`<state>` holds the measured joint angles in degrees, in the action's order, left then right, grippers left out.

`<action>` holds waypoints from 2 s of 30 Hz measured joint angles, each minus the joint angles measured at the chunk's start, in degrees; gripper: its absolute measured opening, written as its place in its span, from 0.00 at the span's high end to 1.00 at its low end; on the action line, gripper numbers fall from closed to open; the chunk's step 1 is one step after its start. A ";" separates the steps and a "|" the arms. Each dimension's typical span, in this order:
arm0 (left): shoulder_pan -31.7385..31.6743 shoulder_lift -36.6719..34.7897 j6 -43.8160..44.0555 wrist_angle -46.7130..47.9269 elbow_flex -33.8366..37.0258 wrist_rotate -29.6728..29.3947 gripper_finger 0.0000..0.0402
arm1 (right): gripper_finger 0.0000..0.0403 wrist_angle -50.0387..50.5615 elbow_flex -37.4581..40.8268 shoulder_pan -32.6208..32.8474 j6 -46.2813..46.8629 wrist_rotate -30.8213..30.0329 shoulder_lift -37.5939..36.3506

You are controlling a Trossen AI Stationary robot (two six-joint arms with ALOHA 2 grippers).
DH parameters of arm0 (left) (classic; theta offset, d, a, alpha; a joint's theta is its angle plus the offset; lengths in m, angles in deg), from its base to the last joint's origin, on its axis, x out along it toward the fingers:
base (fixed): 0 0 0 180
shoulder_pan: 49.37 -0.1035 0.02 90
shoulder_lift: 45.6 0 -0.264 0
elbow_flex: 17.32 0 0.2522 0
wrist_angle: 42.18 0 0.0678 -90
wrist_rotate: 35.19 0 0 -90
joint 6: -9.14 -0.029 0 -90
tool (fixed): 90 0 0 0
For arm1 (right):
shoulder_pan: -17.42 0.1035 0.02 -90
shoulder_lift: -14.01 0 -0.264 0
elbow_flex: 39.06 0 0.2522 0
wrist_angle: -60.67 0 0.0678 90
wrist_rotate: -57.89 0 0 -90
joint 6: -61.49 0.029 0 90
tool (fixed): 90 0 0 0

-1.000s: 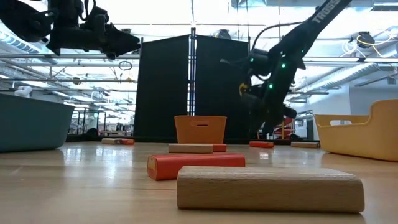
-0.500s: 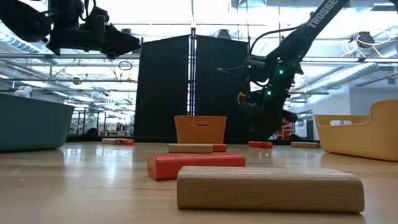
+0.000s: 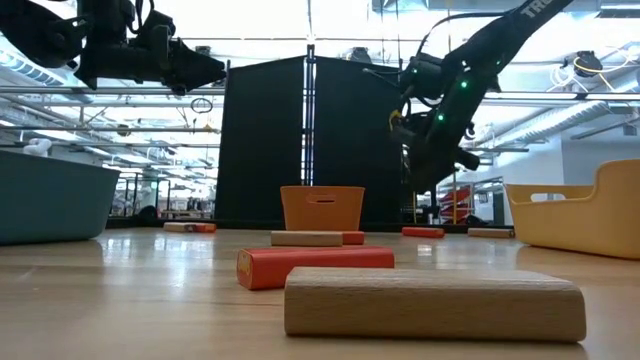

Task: Sort blocks
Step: Put the top right orange block into the orange bin

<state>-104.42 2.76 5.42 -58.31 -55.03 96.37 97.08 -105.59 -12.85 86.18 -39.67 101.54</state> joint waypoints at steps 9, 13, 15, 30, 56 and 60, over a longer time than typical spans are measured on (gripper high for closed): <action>0.04 0.00 0.35 0.00 0.00 0.00 0.46 | 0.55 0.41 0.00 -0.14 -1.34 -1.37 2.35; 0.07 0.00 0.39 0.00 0.00 0.00 0.46 | 0.46 0.20 -0.02 -0.14 -1.99 -1.41 5.01; 0.09 0.00 0.41 0.00 0.00 0.00 0.46 | 0.42 -0.26 -0.02 -0.16 -1.99 -1.42 6.65; 0.11 0.00 0.39 0.00 0.00 0.02 0.46 | 0.42 -0.82 -0.31 -0.08 -0.28 -1.46 14.48; 0.11 0.00 -0.27 0.44 0.00 0.02 0.46 | 0.91 0.79 0.00 -2.02 -1.82 -1.32 3.88; 0.11 0.00 -1.14 0.55 0.00 0.01 0.46 | 0.95 -0.78 -0.04 -1.87 -2.33 -1.32 0.06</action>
<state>-104.31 2.76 4.28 -57.76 -55.03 96.37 96.30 -105.63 -14.72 83.85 -40.99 101.60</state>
